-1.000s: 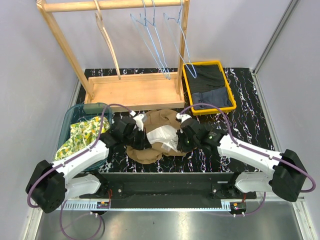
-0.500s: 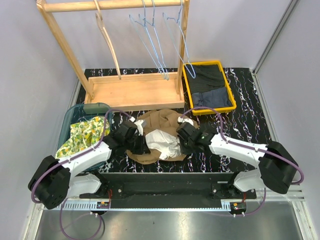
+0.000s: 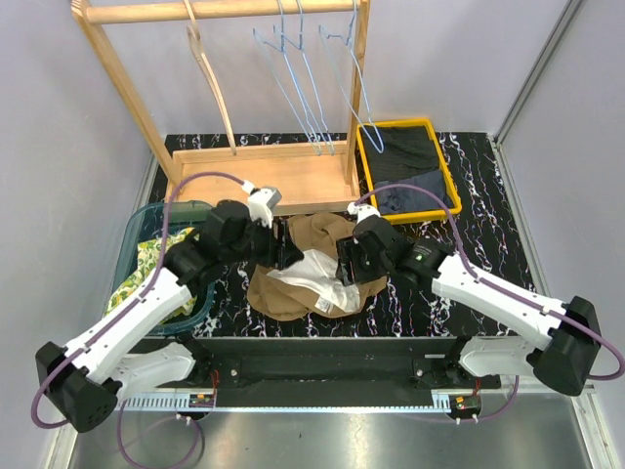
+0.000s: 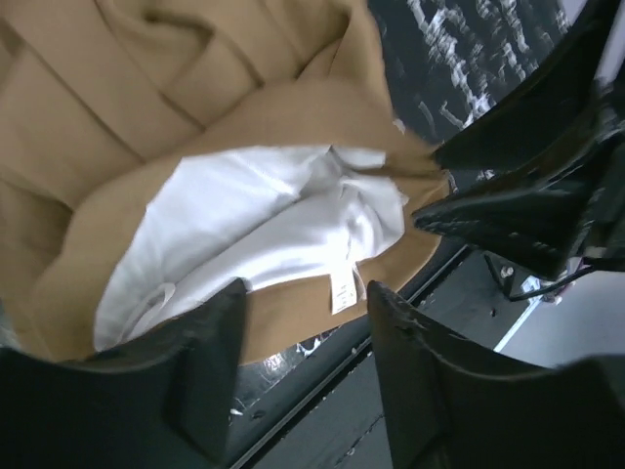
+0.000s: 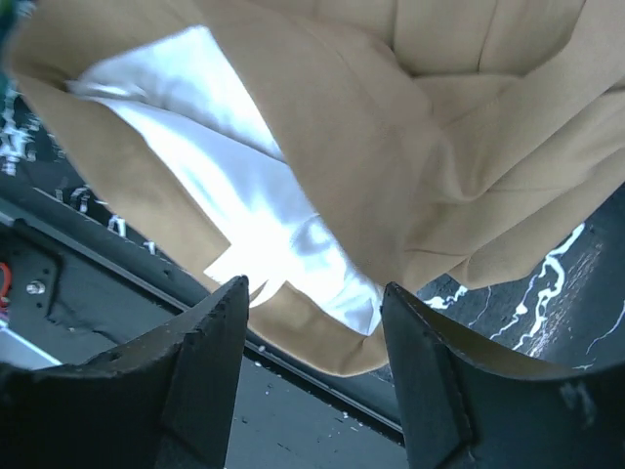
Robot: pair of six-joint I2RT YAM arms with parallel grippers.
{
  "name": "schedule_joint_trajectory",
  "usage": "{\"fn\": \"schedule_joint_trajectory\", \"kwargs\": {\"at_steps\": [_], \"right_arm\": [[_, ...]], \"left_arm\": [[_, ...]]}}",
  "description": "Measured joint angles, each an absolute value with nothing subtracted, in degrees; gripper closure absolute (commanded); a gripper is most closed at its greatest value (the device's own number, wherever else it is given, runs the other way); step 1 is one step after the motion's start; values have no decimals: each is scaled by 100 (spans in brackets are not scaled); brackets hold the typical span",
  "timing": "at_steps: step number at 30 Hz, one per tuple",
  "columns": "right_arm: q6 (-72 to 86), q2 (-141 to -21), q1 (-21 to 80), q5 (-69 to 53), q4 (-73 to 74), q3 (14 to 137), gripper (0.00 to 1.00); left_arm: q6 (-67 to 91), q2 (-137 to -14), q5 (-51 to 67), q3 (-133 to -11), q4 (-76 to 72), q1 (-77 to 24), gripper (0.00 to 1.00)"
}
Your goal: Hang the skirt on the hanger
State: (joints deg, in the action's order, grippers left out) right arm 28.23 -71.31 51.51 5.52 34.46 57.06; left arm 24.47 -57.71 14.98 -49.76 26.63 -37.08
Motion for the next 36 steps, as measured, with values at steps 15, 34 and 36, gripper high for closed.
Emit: {"fn": "schedule_joint_trajectory", "kwargs": {"at_steps": [15,34,36], "right_arm": [[2635,-6877,5155,923,3586,6029,30],[2753,-6823,5155,954,3485,5872,30],[2753,-6807,5155,956,3472,5854,30]], "left_arm": [[1490,-6845,-974,-9231,2788,-3708,1],[1149,-10079,-2956,-11968,2486,-3564,16],[1087,-10114,-3142,-12007,2469,-3564,18]]}}
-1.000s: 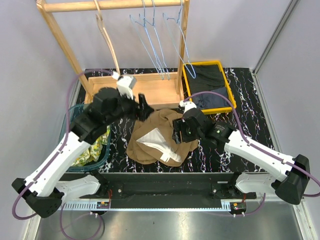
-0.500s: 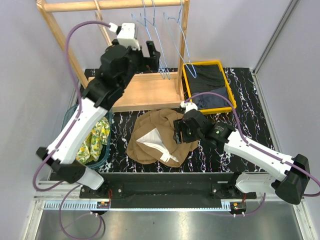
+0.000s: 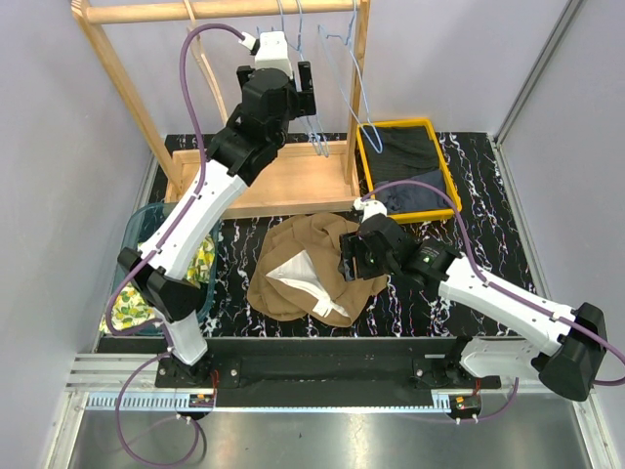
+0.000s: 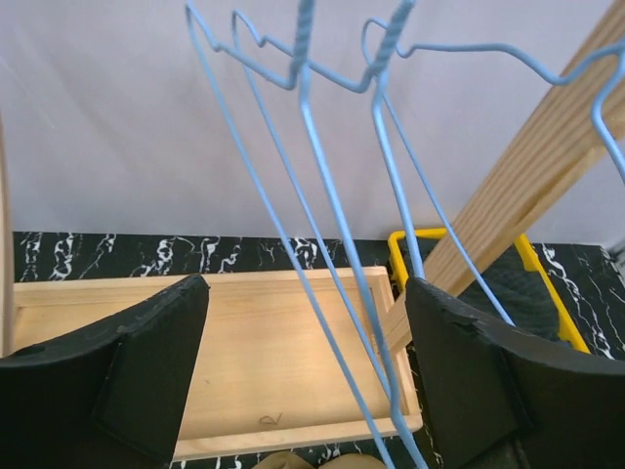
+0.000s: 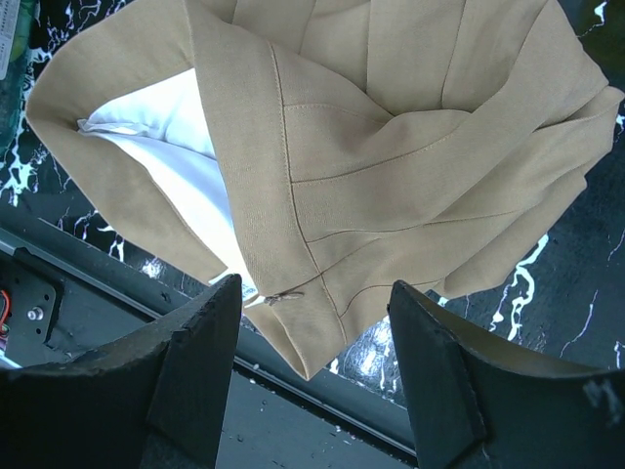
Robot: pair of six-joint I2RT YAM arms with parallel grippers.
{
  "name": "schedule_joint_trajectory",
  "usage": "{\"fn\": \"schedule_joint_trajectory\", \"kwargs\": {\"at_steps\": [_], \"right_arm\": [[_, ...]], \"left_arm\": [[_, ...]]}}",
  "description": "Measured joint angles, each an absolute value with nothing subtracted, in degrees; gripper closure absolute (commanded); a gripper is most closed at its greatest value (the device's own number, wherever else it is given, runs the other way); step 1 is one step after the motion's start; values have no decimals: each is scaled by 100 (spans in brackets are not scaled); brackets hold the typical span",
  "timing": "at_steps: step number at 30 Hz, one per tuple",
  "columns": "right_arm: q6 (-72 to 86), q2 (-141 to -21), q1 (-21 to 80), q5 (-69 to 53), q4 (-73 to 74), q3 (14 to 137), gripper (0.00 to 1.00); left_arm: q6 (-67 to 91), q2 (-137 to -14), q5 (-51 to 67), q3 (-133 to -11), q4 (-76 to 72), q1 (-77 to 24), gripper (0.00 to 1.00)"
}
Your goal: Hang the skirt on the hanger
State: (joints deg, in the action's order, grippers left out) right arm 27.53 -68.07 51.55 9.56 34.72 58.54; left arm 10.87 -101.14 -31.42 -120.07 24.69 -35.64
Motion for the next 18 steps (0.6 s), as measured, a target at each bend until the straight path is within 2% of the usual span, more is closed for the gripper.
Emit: {"fn": "schedule_joint_trajectory", "kwargs": {"at_steps": [10,12,13,15,18], "right_arm": [[2755,-6810,5155,954,3457,5837,30],[2775,-6810,5155,952,3457,5837,30],[2786,-6810,5155,952,3457,5837,31],[2801,-6810,5155,952,3457,5837,30],[2832,-6810,5155,952,3457,5837,31]], "left_arm": [[1020,-10659,-3238,-12693,2381,-3225,22],[1061,-10777,-3194,-12770,2383,-3105,25],[1083,-10847,-3170,-12807,2388,-3030,29],[1135,-10943,-3120,-12860,2394,-2936,45],[1223,-11039,-3020,-12910,2392,-2825,63]]}}
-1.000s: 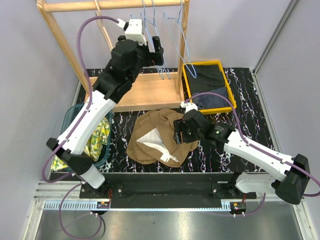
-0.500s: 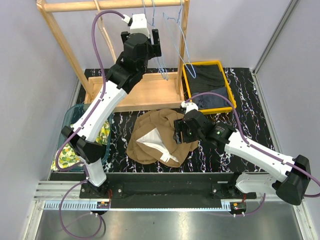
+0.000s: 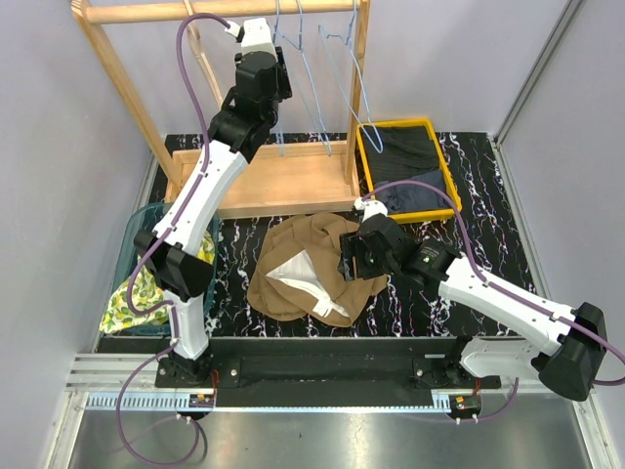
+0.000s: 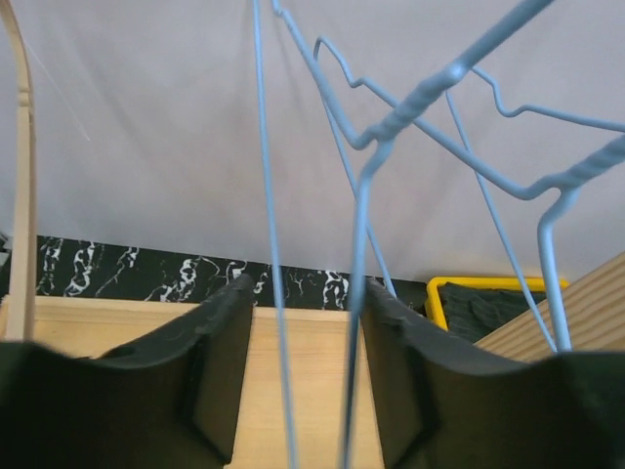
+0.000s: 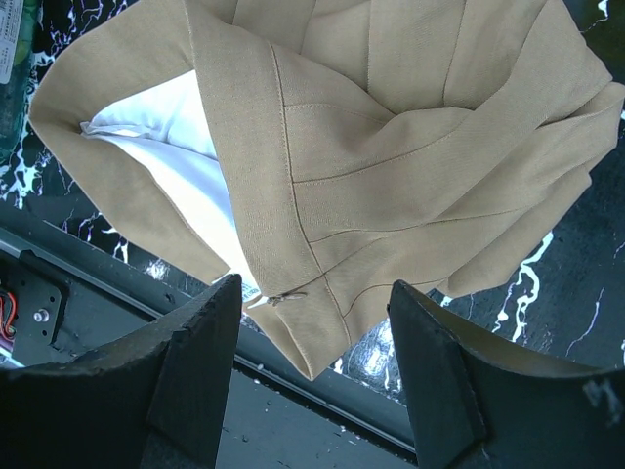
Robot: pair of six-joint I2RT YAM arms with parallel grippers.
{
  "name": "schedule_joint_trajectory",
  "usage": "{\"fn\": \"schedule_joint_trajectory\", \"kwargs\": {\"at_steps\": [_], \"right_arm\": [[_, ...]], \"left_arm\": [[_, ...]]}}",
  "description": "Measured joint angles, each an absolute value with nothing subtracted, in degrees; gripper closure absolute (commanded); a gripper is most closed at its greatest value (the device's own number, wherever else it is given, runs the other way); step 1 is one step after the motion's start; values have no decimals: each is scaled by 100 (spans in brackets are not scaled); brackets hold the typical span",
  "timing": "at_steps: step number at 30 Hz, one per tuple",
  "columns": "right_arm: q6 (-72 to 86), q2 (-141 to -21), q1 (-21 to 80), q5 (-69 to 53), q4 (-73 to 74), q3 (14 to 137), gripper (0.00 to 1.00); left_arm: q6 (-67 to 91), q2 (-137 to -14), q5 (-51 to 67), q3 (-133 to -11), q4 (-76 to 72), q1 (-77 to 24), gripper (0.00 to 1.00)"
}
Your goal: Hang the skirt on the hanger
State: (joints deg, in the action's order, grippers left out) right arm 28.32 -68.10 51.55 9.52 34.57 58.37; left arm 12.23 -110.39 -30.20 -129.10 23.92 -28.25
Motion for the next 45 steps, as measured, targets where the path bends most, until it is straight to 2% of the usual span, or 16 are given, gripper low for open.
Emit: {"fn": "schedule_joint_trajectory", "kwargs": {"at_steps": [2,6,7,19,36,41,45], "right_arm": [[2847,-6810,5155,952,3459,5837,31],[2873,-6814,5155,952,3457,5837,31],[2875,-6816,5155,952,3457,5837,31],[2902,-6823,5155,985,3459,5837,32],[3048,-6589,5155,1105,3465,5837,30],[2952,-6466,5155,1017,3468,5837,43],[2687,-6560,5155,672,3485,5837,47]], "left_arm": [[1240,-11063,-2987,-12921,2394,-2801,69],[1243,-11065,-2912,-12932,2392,-2801,91],[1236,-11063,-2902,-12934,2392,-2803,100],[1181,-10801,-2720,-12938,2630,-2812,100],[1157,-8831,-1664,-12009,3159,-2812,100],[1177,-7946,-1236,-10785,3465,-2816,100],[1304,-7017,-766,-9771,3909,-2917,100]]}}
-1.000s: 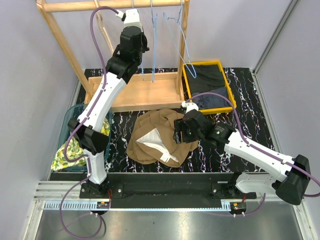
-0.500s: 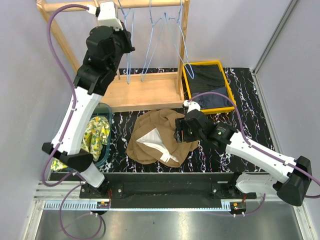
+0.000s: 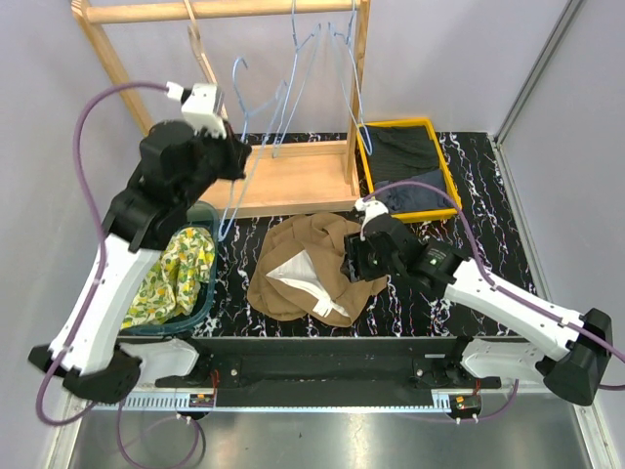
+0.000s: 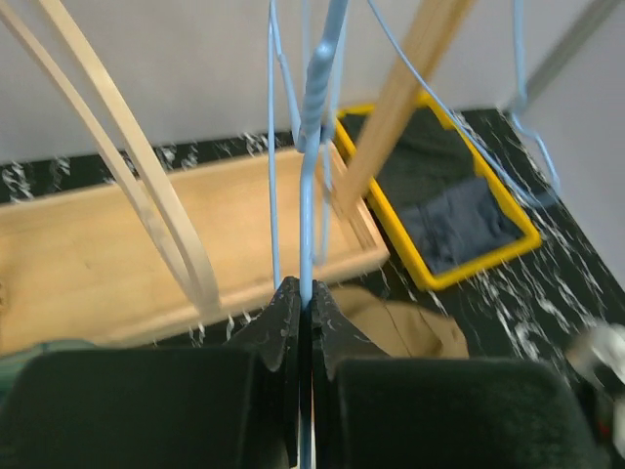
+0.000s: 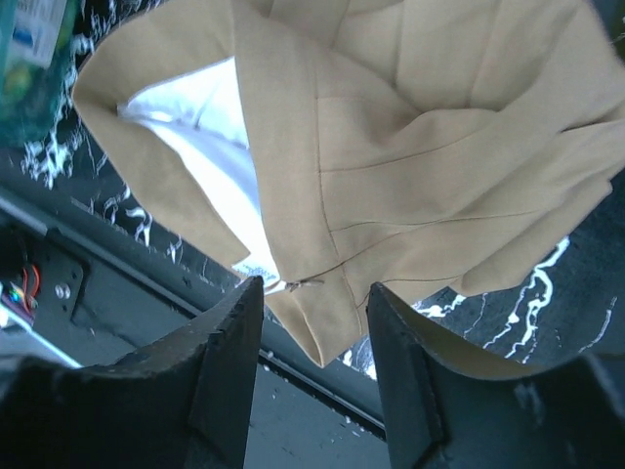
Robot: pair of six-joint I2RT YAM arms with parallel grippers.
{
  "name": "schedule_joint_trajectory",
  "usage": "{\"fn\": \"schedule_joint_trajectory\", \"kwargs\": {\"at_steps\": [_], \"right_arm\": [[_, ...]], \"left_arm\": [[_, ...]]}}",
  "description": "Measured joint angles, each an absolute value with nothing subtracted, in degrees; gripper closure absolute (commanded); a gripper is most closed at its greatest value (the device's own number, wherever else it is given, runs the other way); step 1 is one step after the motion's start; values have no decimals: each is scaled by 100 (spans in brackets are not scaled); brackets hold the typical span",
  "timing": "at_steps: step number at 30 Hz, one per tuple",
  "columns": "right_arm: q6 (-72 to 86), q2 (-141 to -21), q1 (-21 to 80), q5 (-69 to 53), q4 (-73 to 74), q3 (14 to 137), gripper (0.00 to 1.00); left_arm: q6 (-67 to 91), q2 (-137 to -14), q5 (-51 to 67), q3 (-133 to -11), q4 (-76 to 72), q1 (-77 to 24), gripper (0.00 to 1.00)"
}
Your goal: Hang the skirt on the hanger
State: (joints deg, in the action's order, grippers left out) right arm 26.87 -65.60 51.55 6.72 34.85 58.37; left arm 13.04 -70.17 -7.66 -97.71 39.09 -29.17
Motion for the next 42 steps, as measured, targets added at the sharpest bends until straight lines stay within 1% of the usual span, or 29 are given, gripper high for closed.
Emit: {"fn": "schedule_joint_trajectory", "kwargs": {"at_steps": [4,6,7,10,13,16,18,24,29,32,33,36,37,42], "right_arm": [[2519,-6801,5262,381,3483,5837,51],[2495,-6941,5446,285,3461,5837,57],[2491,-6991,5527,226,3439,5837,57],[2491,-7249,5900,19,3321,5837,65],[2526,-7655,6228,-128,3183,5835,74],[2641,-8143,6340,-95,3085,5791,83],[2773,-8390,6340,93,3070,5699,86],[3304,-8471,6337,991,3120,5494,87],[3750,-8287,6211,1769,3249,5406,87],[3983,-8044,6023,2102,3323,5225,83],[4058,-7940,5961,2217,3369,5159,80],[4198,-7660,5813,2475,3496,5022,74],[4215,-7588,5784,2539,3518,5000,70],[4226,-7511,5723,2705,3535,4960,67]], "left_arm": [[1411,-6128,-108,-9247,4189,-3081,100],[1494,-5607,189,-8862,4195,-3122,100],[1520,-5417,283,-8683,4215,-3133,100],[1645,-4737,480,-7909,4281,-3142,100],[1723,-4462,587,-7216,4372,-3142,100],[1769,-4427,611,-6676,4545,-3142,100],[1780,-4427,611,-6403,4718,-3142,100],[1747,-4064,718,-6095,4976,-3144,100],[1625,-3701,1002,-5937,5033,-3146,100],[1525,-3575,1081,-5937,5098,-3146,100],[1481,-3533,1105,-5937,5116,-3146,100],[1358,-3411,1205,-5937,5162,-3146,100],[1319,-3367,1269,-5937,5181,-3146,100],[1107,-3068,1957,-5905,5280,-3146,100]]}}
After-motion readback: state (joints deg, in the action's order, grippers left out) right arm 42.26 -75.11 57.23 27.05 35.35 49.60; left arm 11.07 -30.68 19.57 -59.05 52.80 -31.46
